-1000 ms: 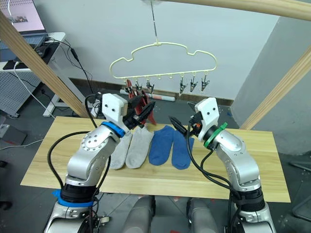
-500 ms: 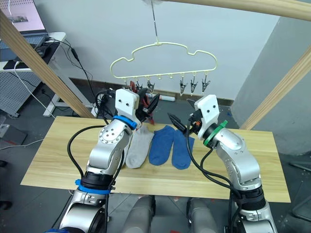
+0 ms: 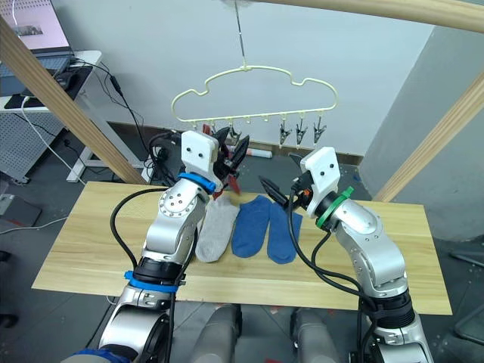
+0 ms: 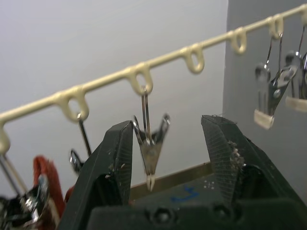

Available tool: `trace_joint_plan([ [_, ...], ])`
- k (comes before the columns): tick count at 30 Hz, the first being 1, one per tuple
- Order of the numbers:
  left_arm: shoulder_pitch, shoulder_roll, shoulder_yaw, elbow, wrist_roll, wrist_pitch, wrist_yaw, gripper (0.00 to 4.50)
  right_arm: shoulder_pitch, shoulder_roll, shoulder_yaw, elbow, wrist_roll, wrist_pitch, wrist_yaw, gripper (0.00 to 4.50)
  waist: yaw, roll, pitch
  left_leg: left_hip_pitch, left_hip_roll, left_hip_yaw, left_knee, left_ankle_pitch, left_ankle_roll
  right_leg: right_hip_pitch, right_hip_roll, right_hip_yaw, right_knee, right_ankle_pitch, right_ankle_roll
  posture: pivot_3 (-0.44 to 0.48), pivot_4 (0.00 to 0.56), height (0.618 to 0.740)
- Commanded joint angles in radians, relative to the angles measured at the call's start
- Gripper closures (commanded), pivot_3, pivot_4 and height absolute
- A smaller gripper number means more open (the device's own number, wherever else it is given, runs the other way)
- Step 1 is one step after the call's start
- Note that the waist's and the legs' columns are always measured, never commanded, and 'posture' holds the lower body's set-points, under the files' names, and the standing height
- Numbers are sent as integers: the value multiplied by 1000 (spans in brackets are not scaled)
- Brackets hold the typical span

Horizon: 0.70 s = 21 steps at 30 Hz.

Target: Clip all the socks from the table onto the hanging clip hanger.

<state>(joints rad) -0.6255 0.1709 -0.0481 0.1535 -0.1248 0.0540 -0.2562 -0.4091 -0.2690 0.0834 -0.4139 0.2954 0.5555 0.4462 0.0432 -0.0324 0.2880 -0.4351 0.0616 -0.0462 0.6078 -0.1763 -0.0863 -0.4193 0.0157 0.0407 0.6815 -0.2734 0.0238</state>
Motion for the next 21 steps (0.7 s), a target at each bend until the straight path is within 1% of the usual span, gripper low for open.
trace_joint_plan([
  [1,-22,-3,10,8,14,-40,-7,2058,-9,-8,-1,-57,1,-3,-11,0,-4,0,0,0,0,0,0,0,0,0,0,0,0,0,0,104,263,740],
  [7,-35,7,7,31,47,-61,-1,2058,-5,-7,-3,-62,5,2,-22,0,-18,0,0,0,0,0,0,0,0,0,0,0,0,0,0,102,266,740],
  [14,-42,13,4,48,105,-69,20,2058,-2,-5,-4,-62,8,4,-26,0,-19,0,0,0,0,0,0,0,0,0,0,0,0,0,0,102,266,740],
  [21,-44,8,9,47,112,-72,16,2058,-3,-4,-1,-58,8,2,-30,0,-19,0,0,0,0,0,0,0,0,0,0,0,0,0,0,108,272,740],
])
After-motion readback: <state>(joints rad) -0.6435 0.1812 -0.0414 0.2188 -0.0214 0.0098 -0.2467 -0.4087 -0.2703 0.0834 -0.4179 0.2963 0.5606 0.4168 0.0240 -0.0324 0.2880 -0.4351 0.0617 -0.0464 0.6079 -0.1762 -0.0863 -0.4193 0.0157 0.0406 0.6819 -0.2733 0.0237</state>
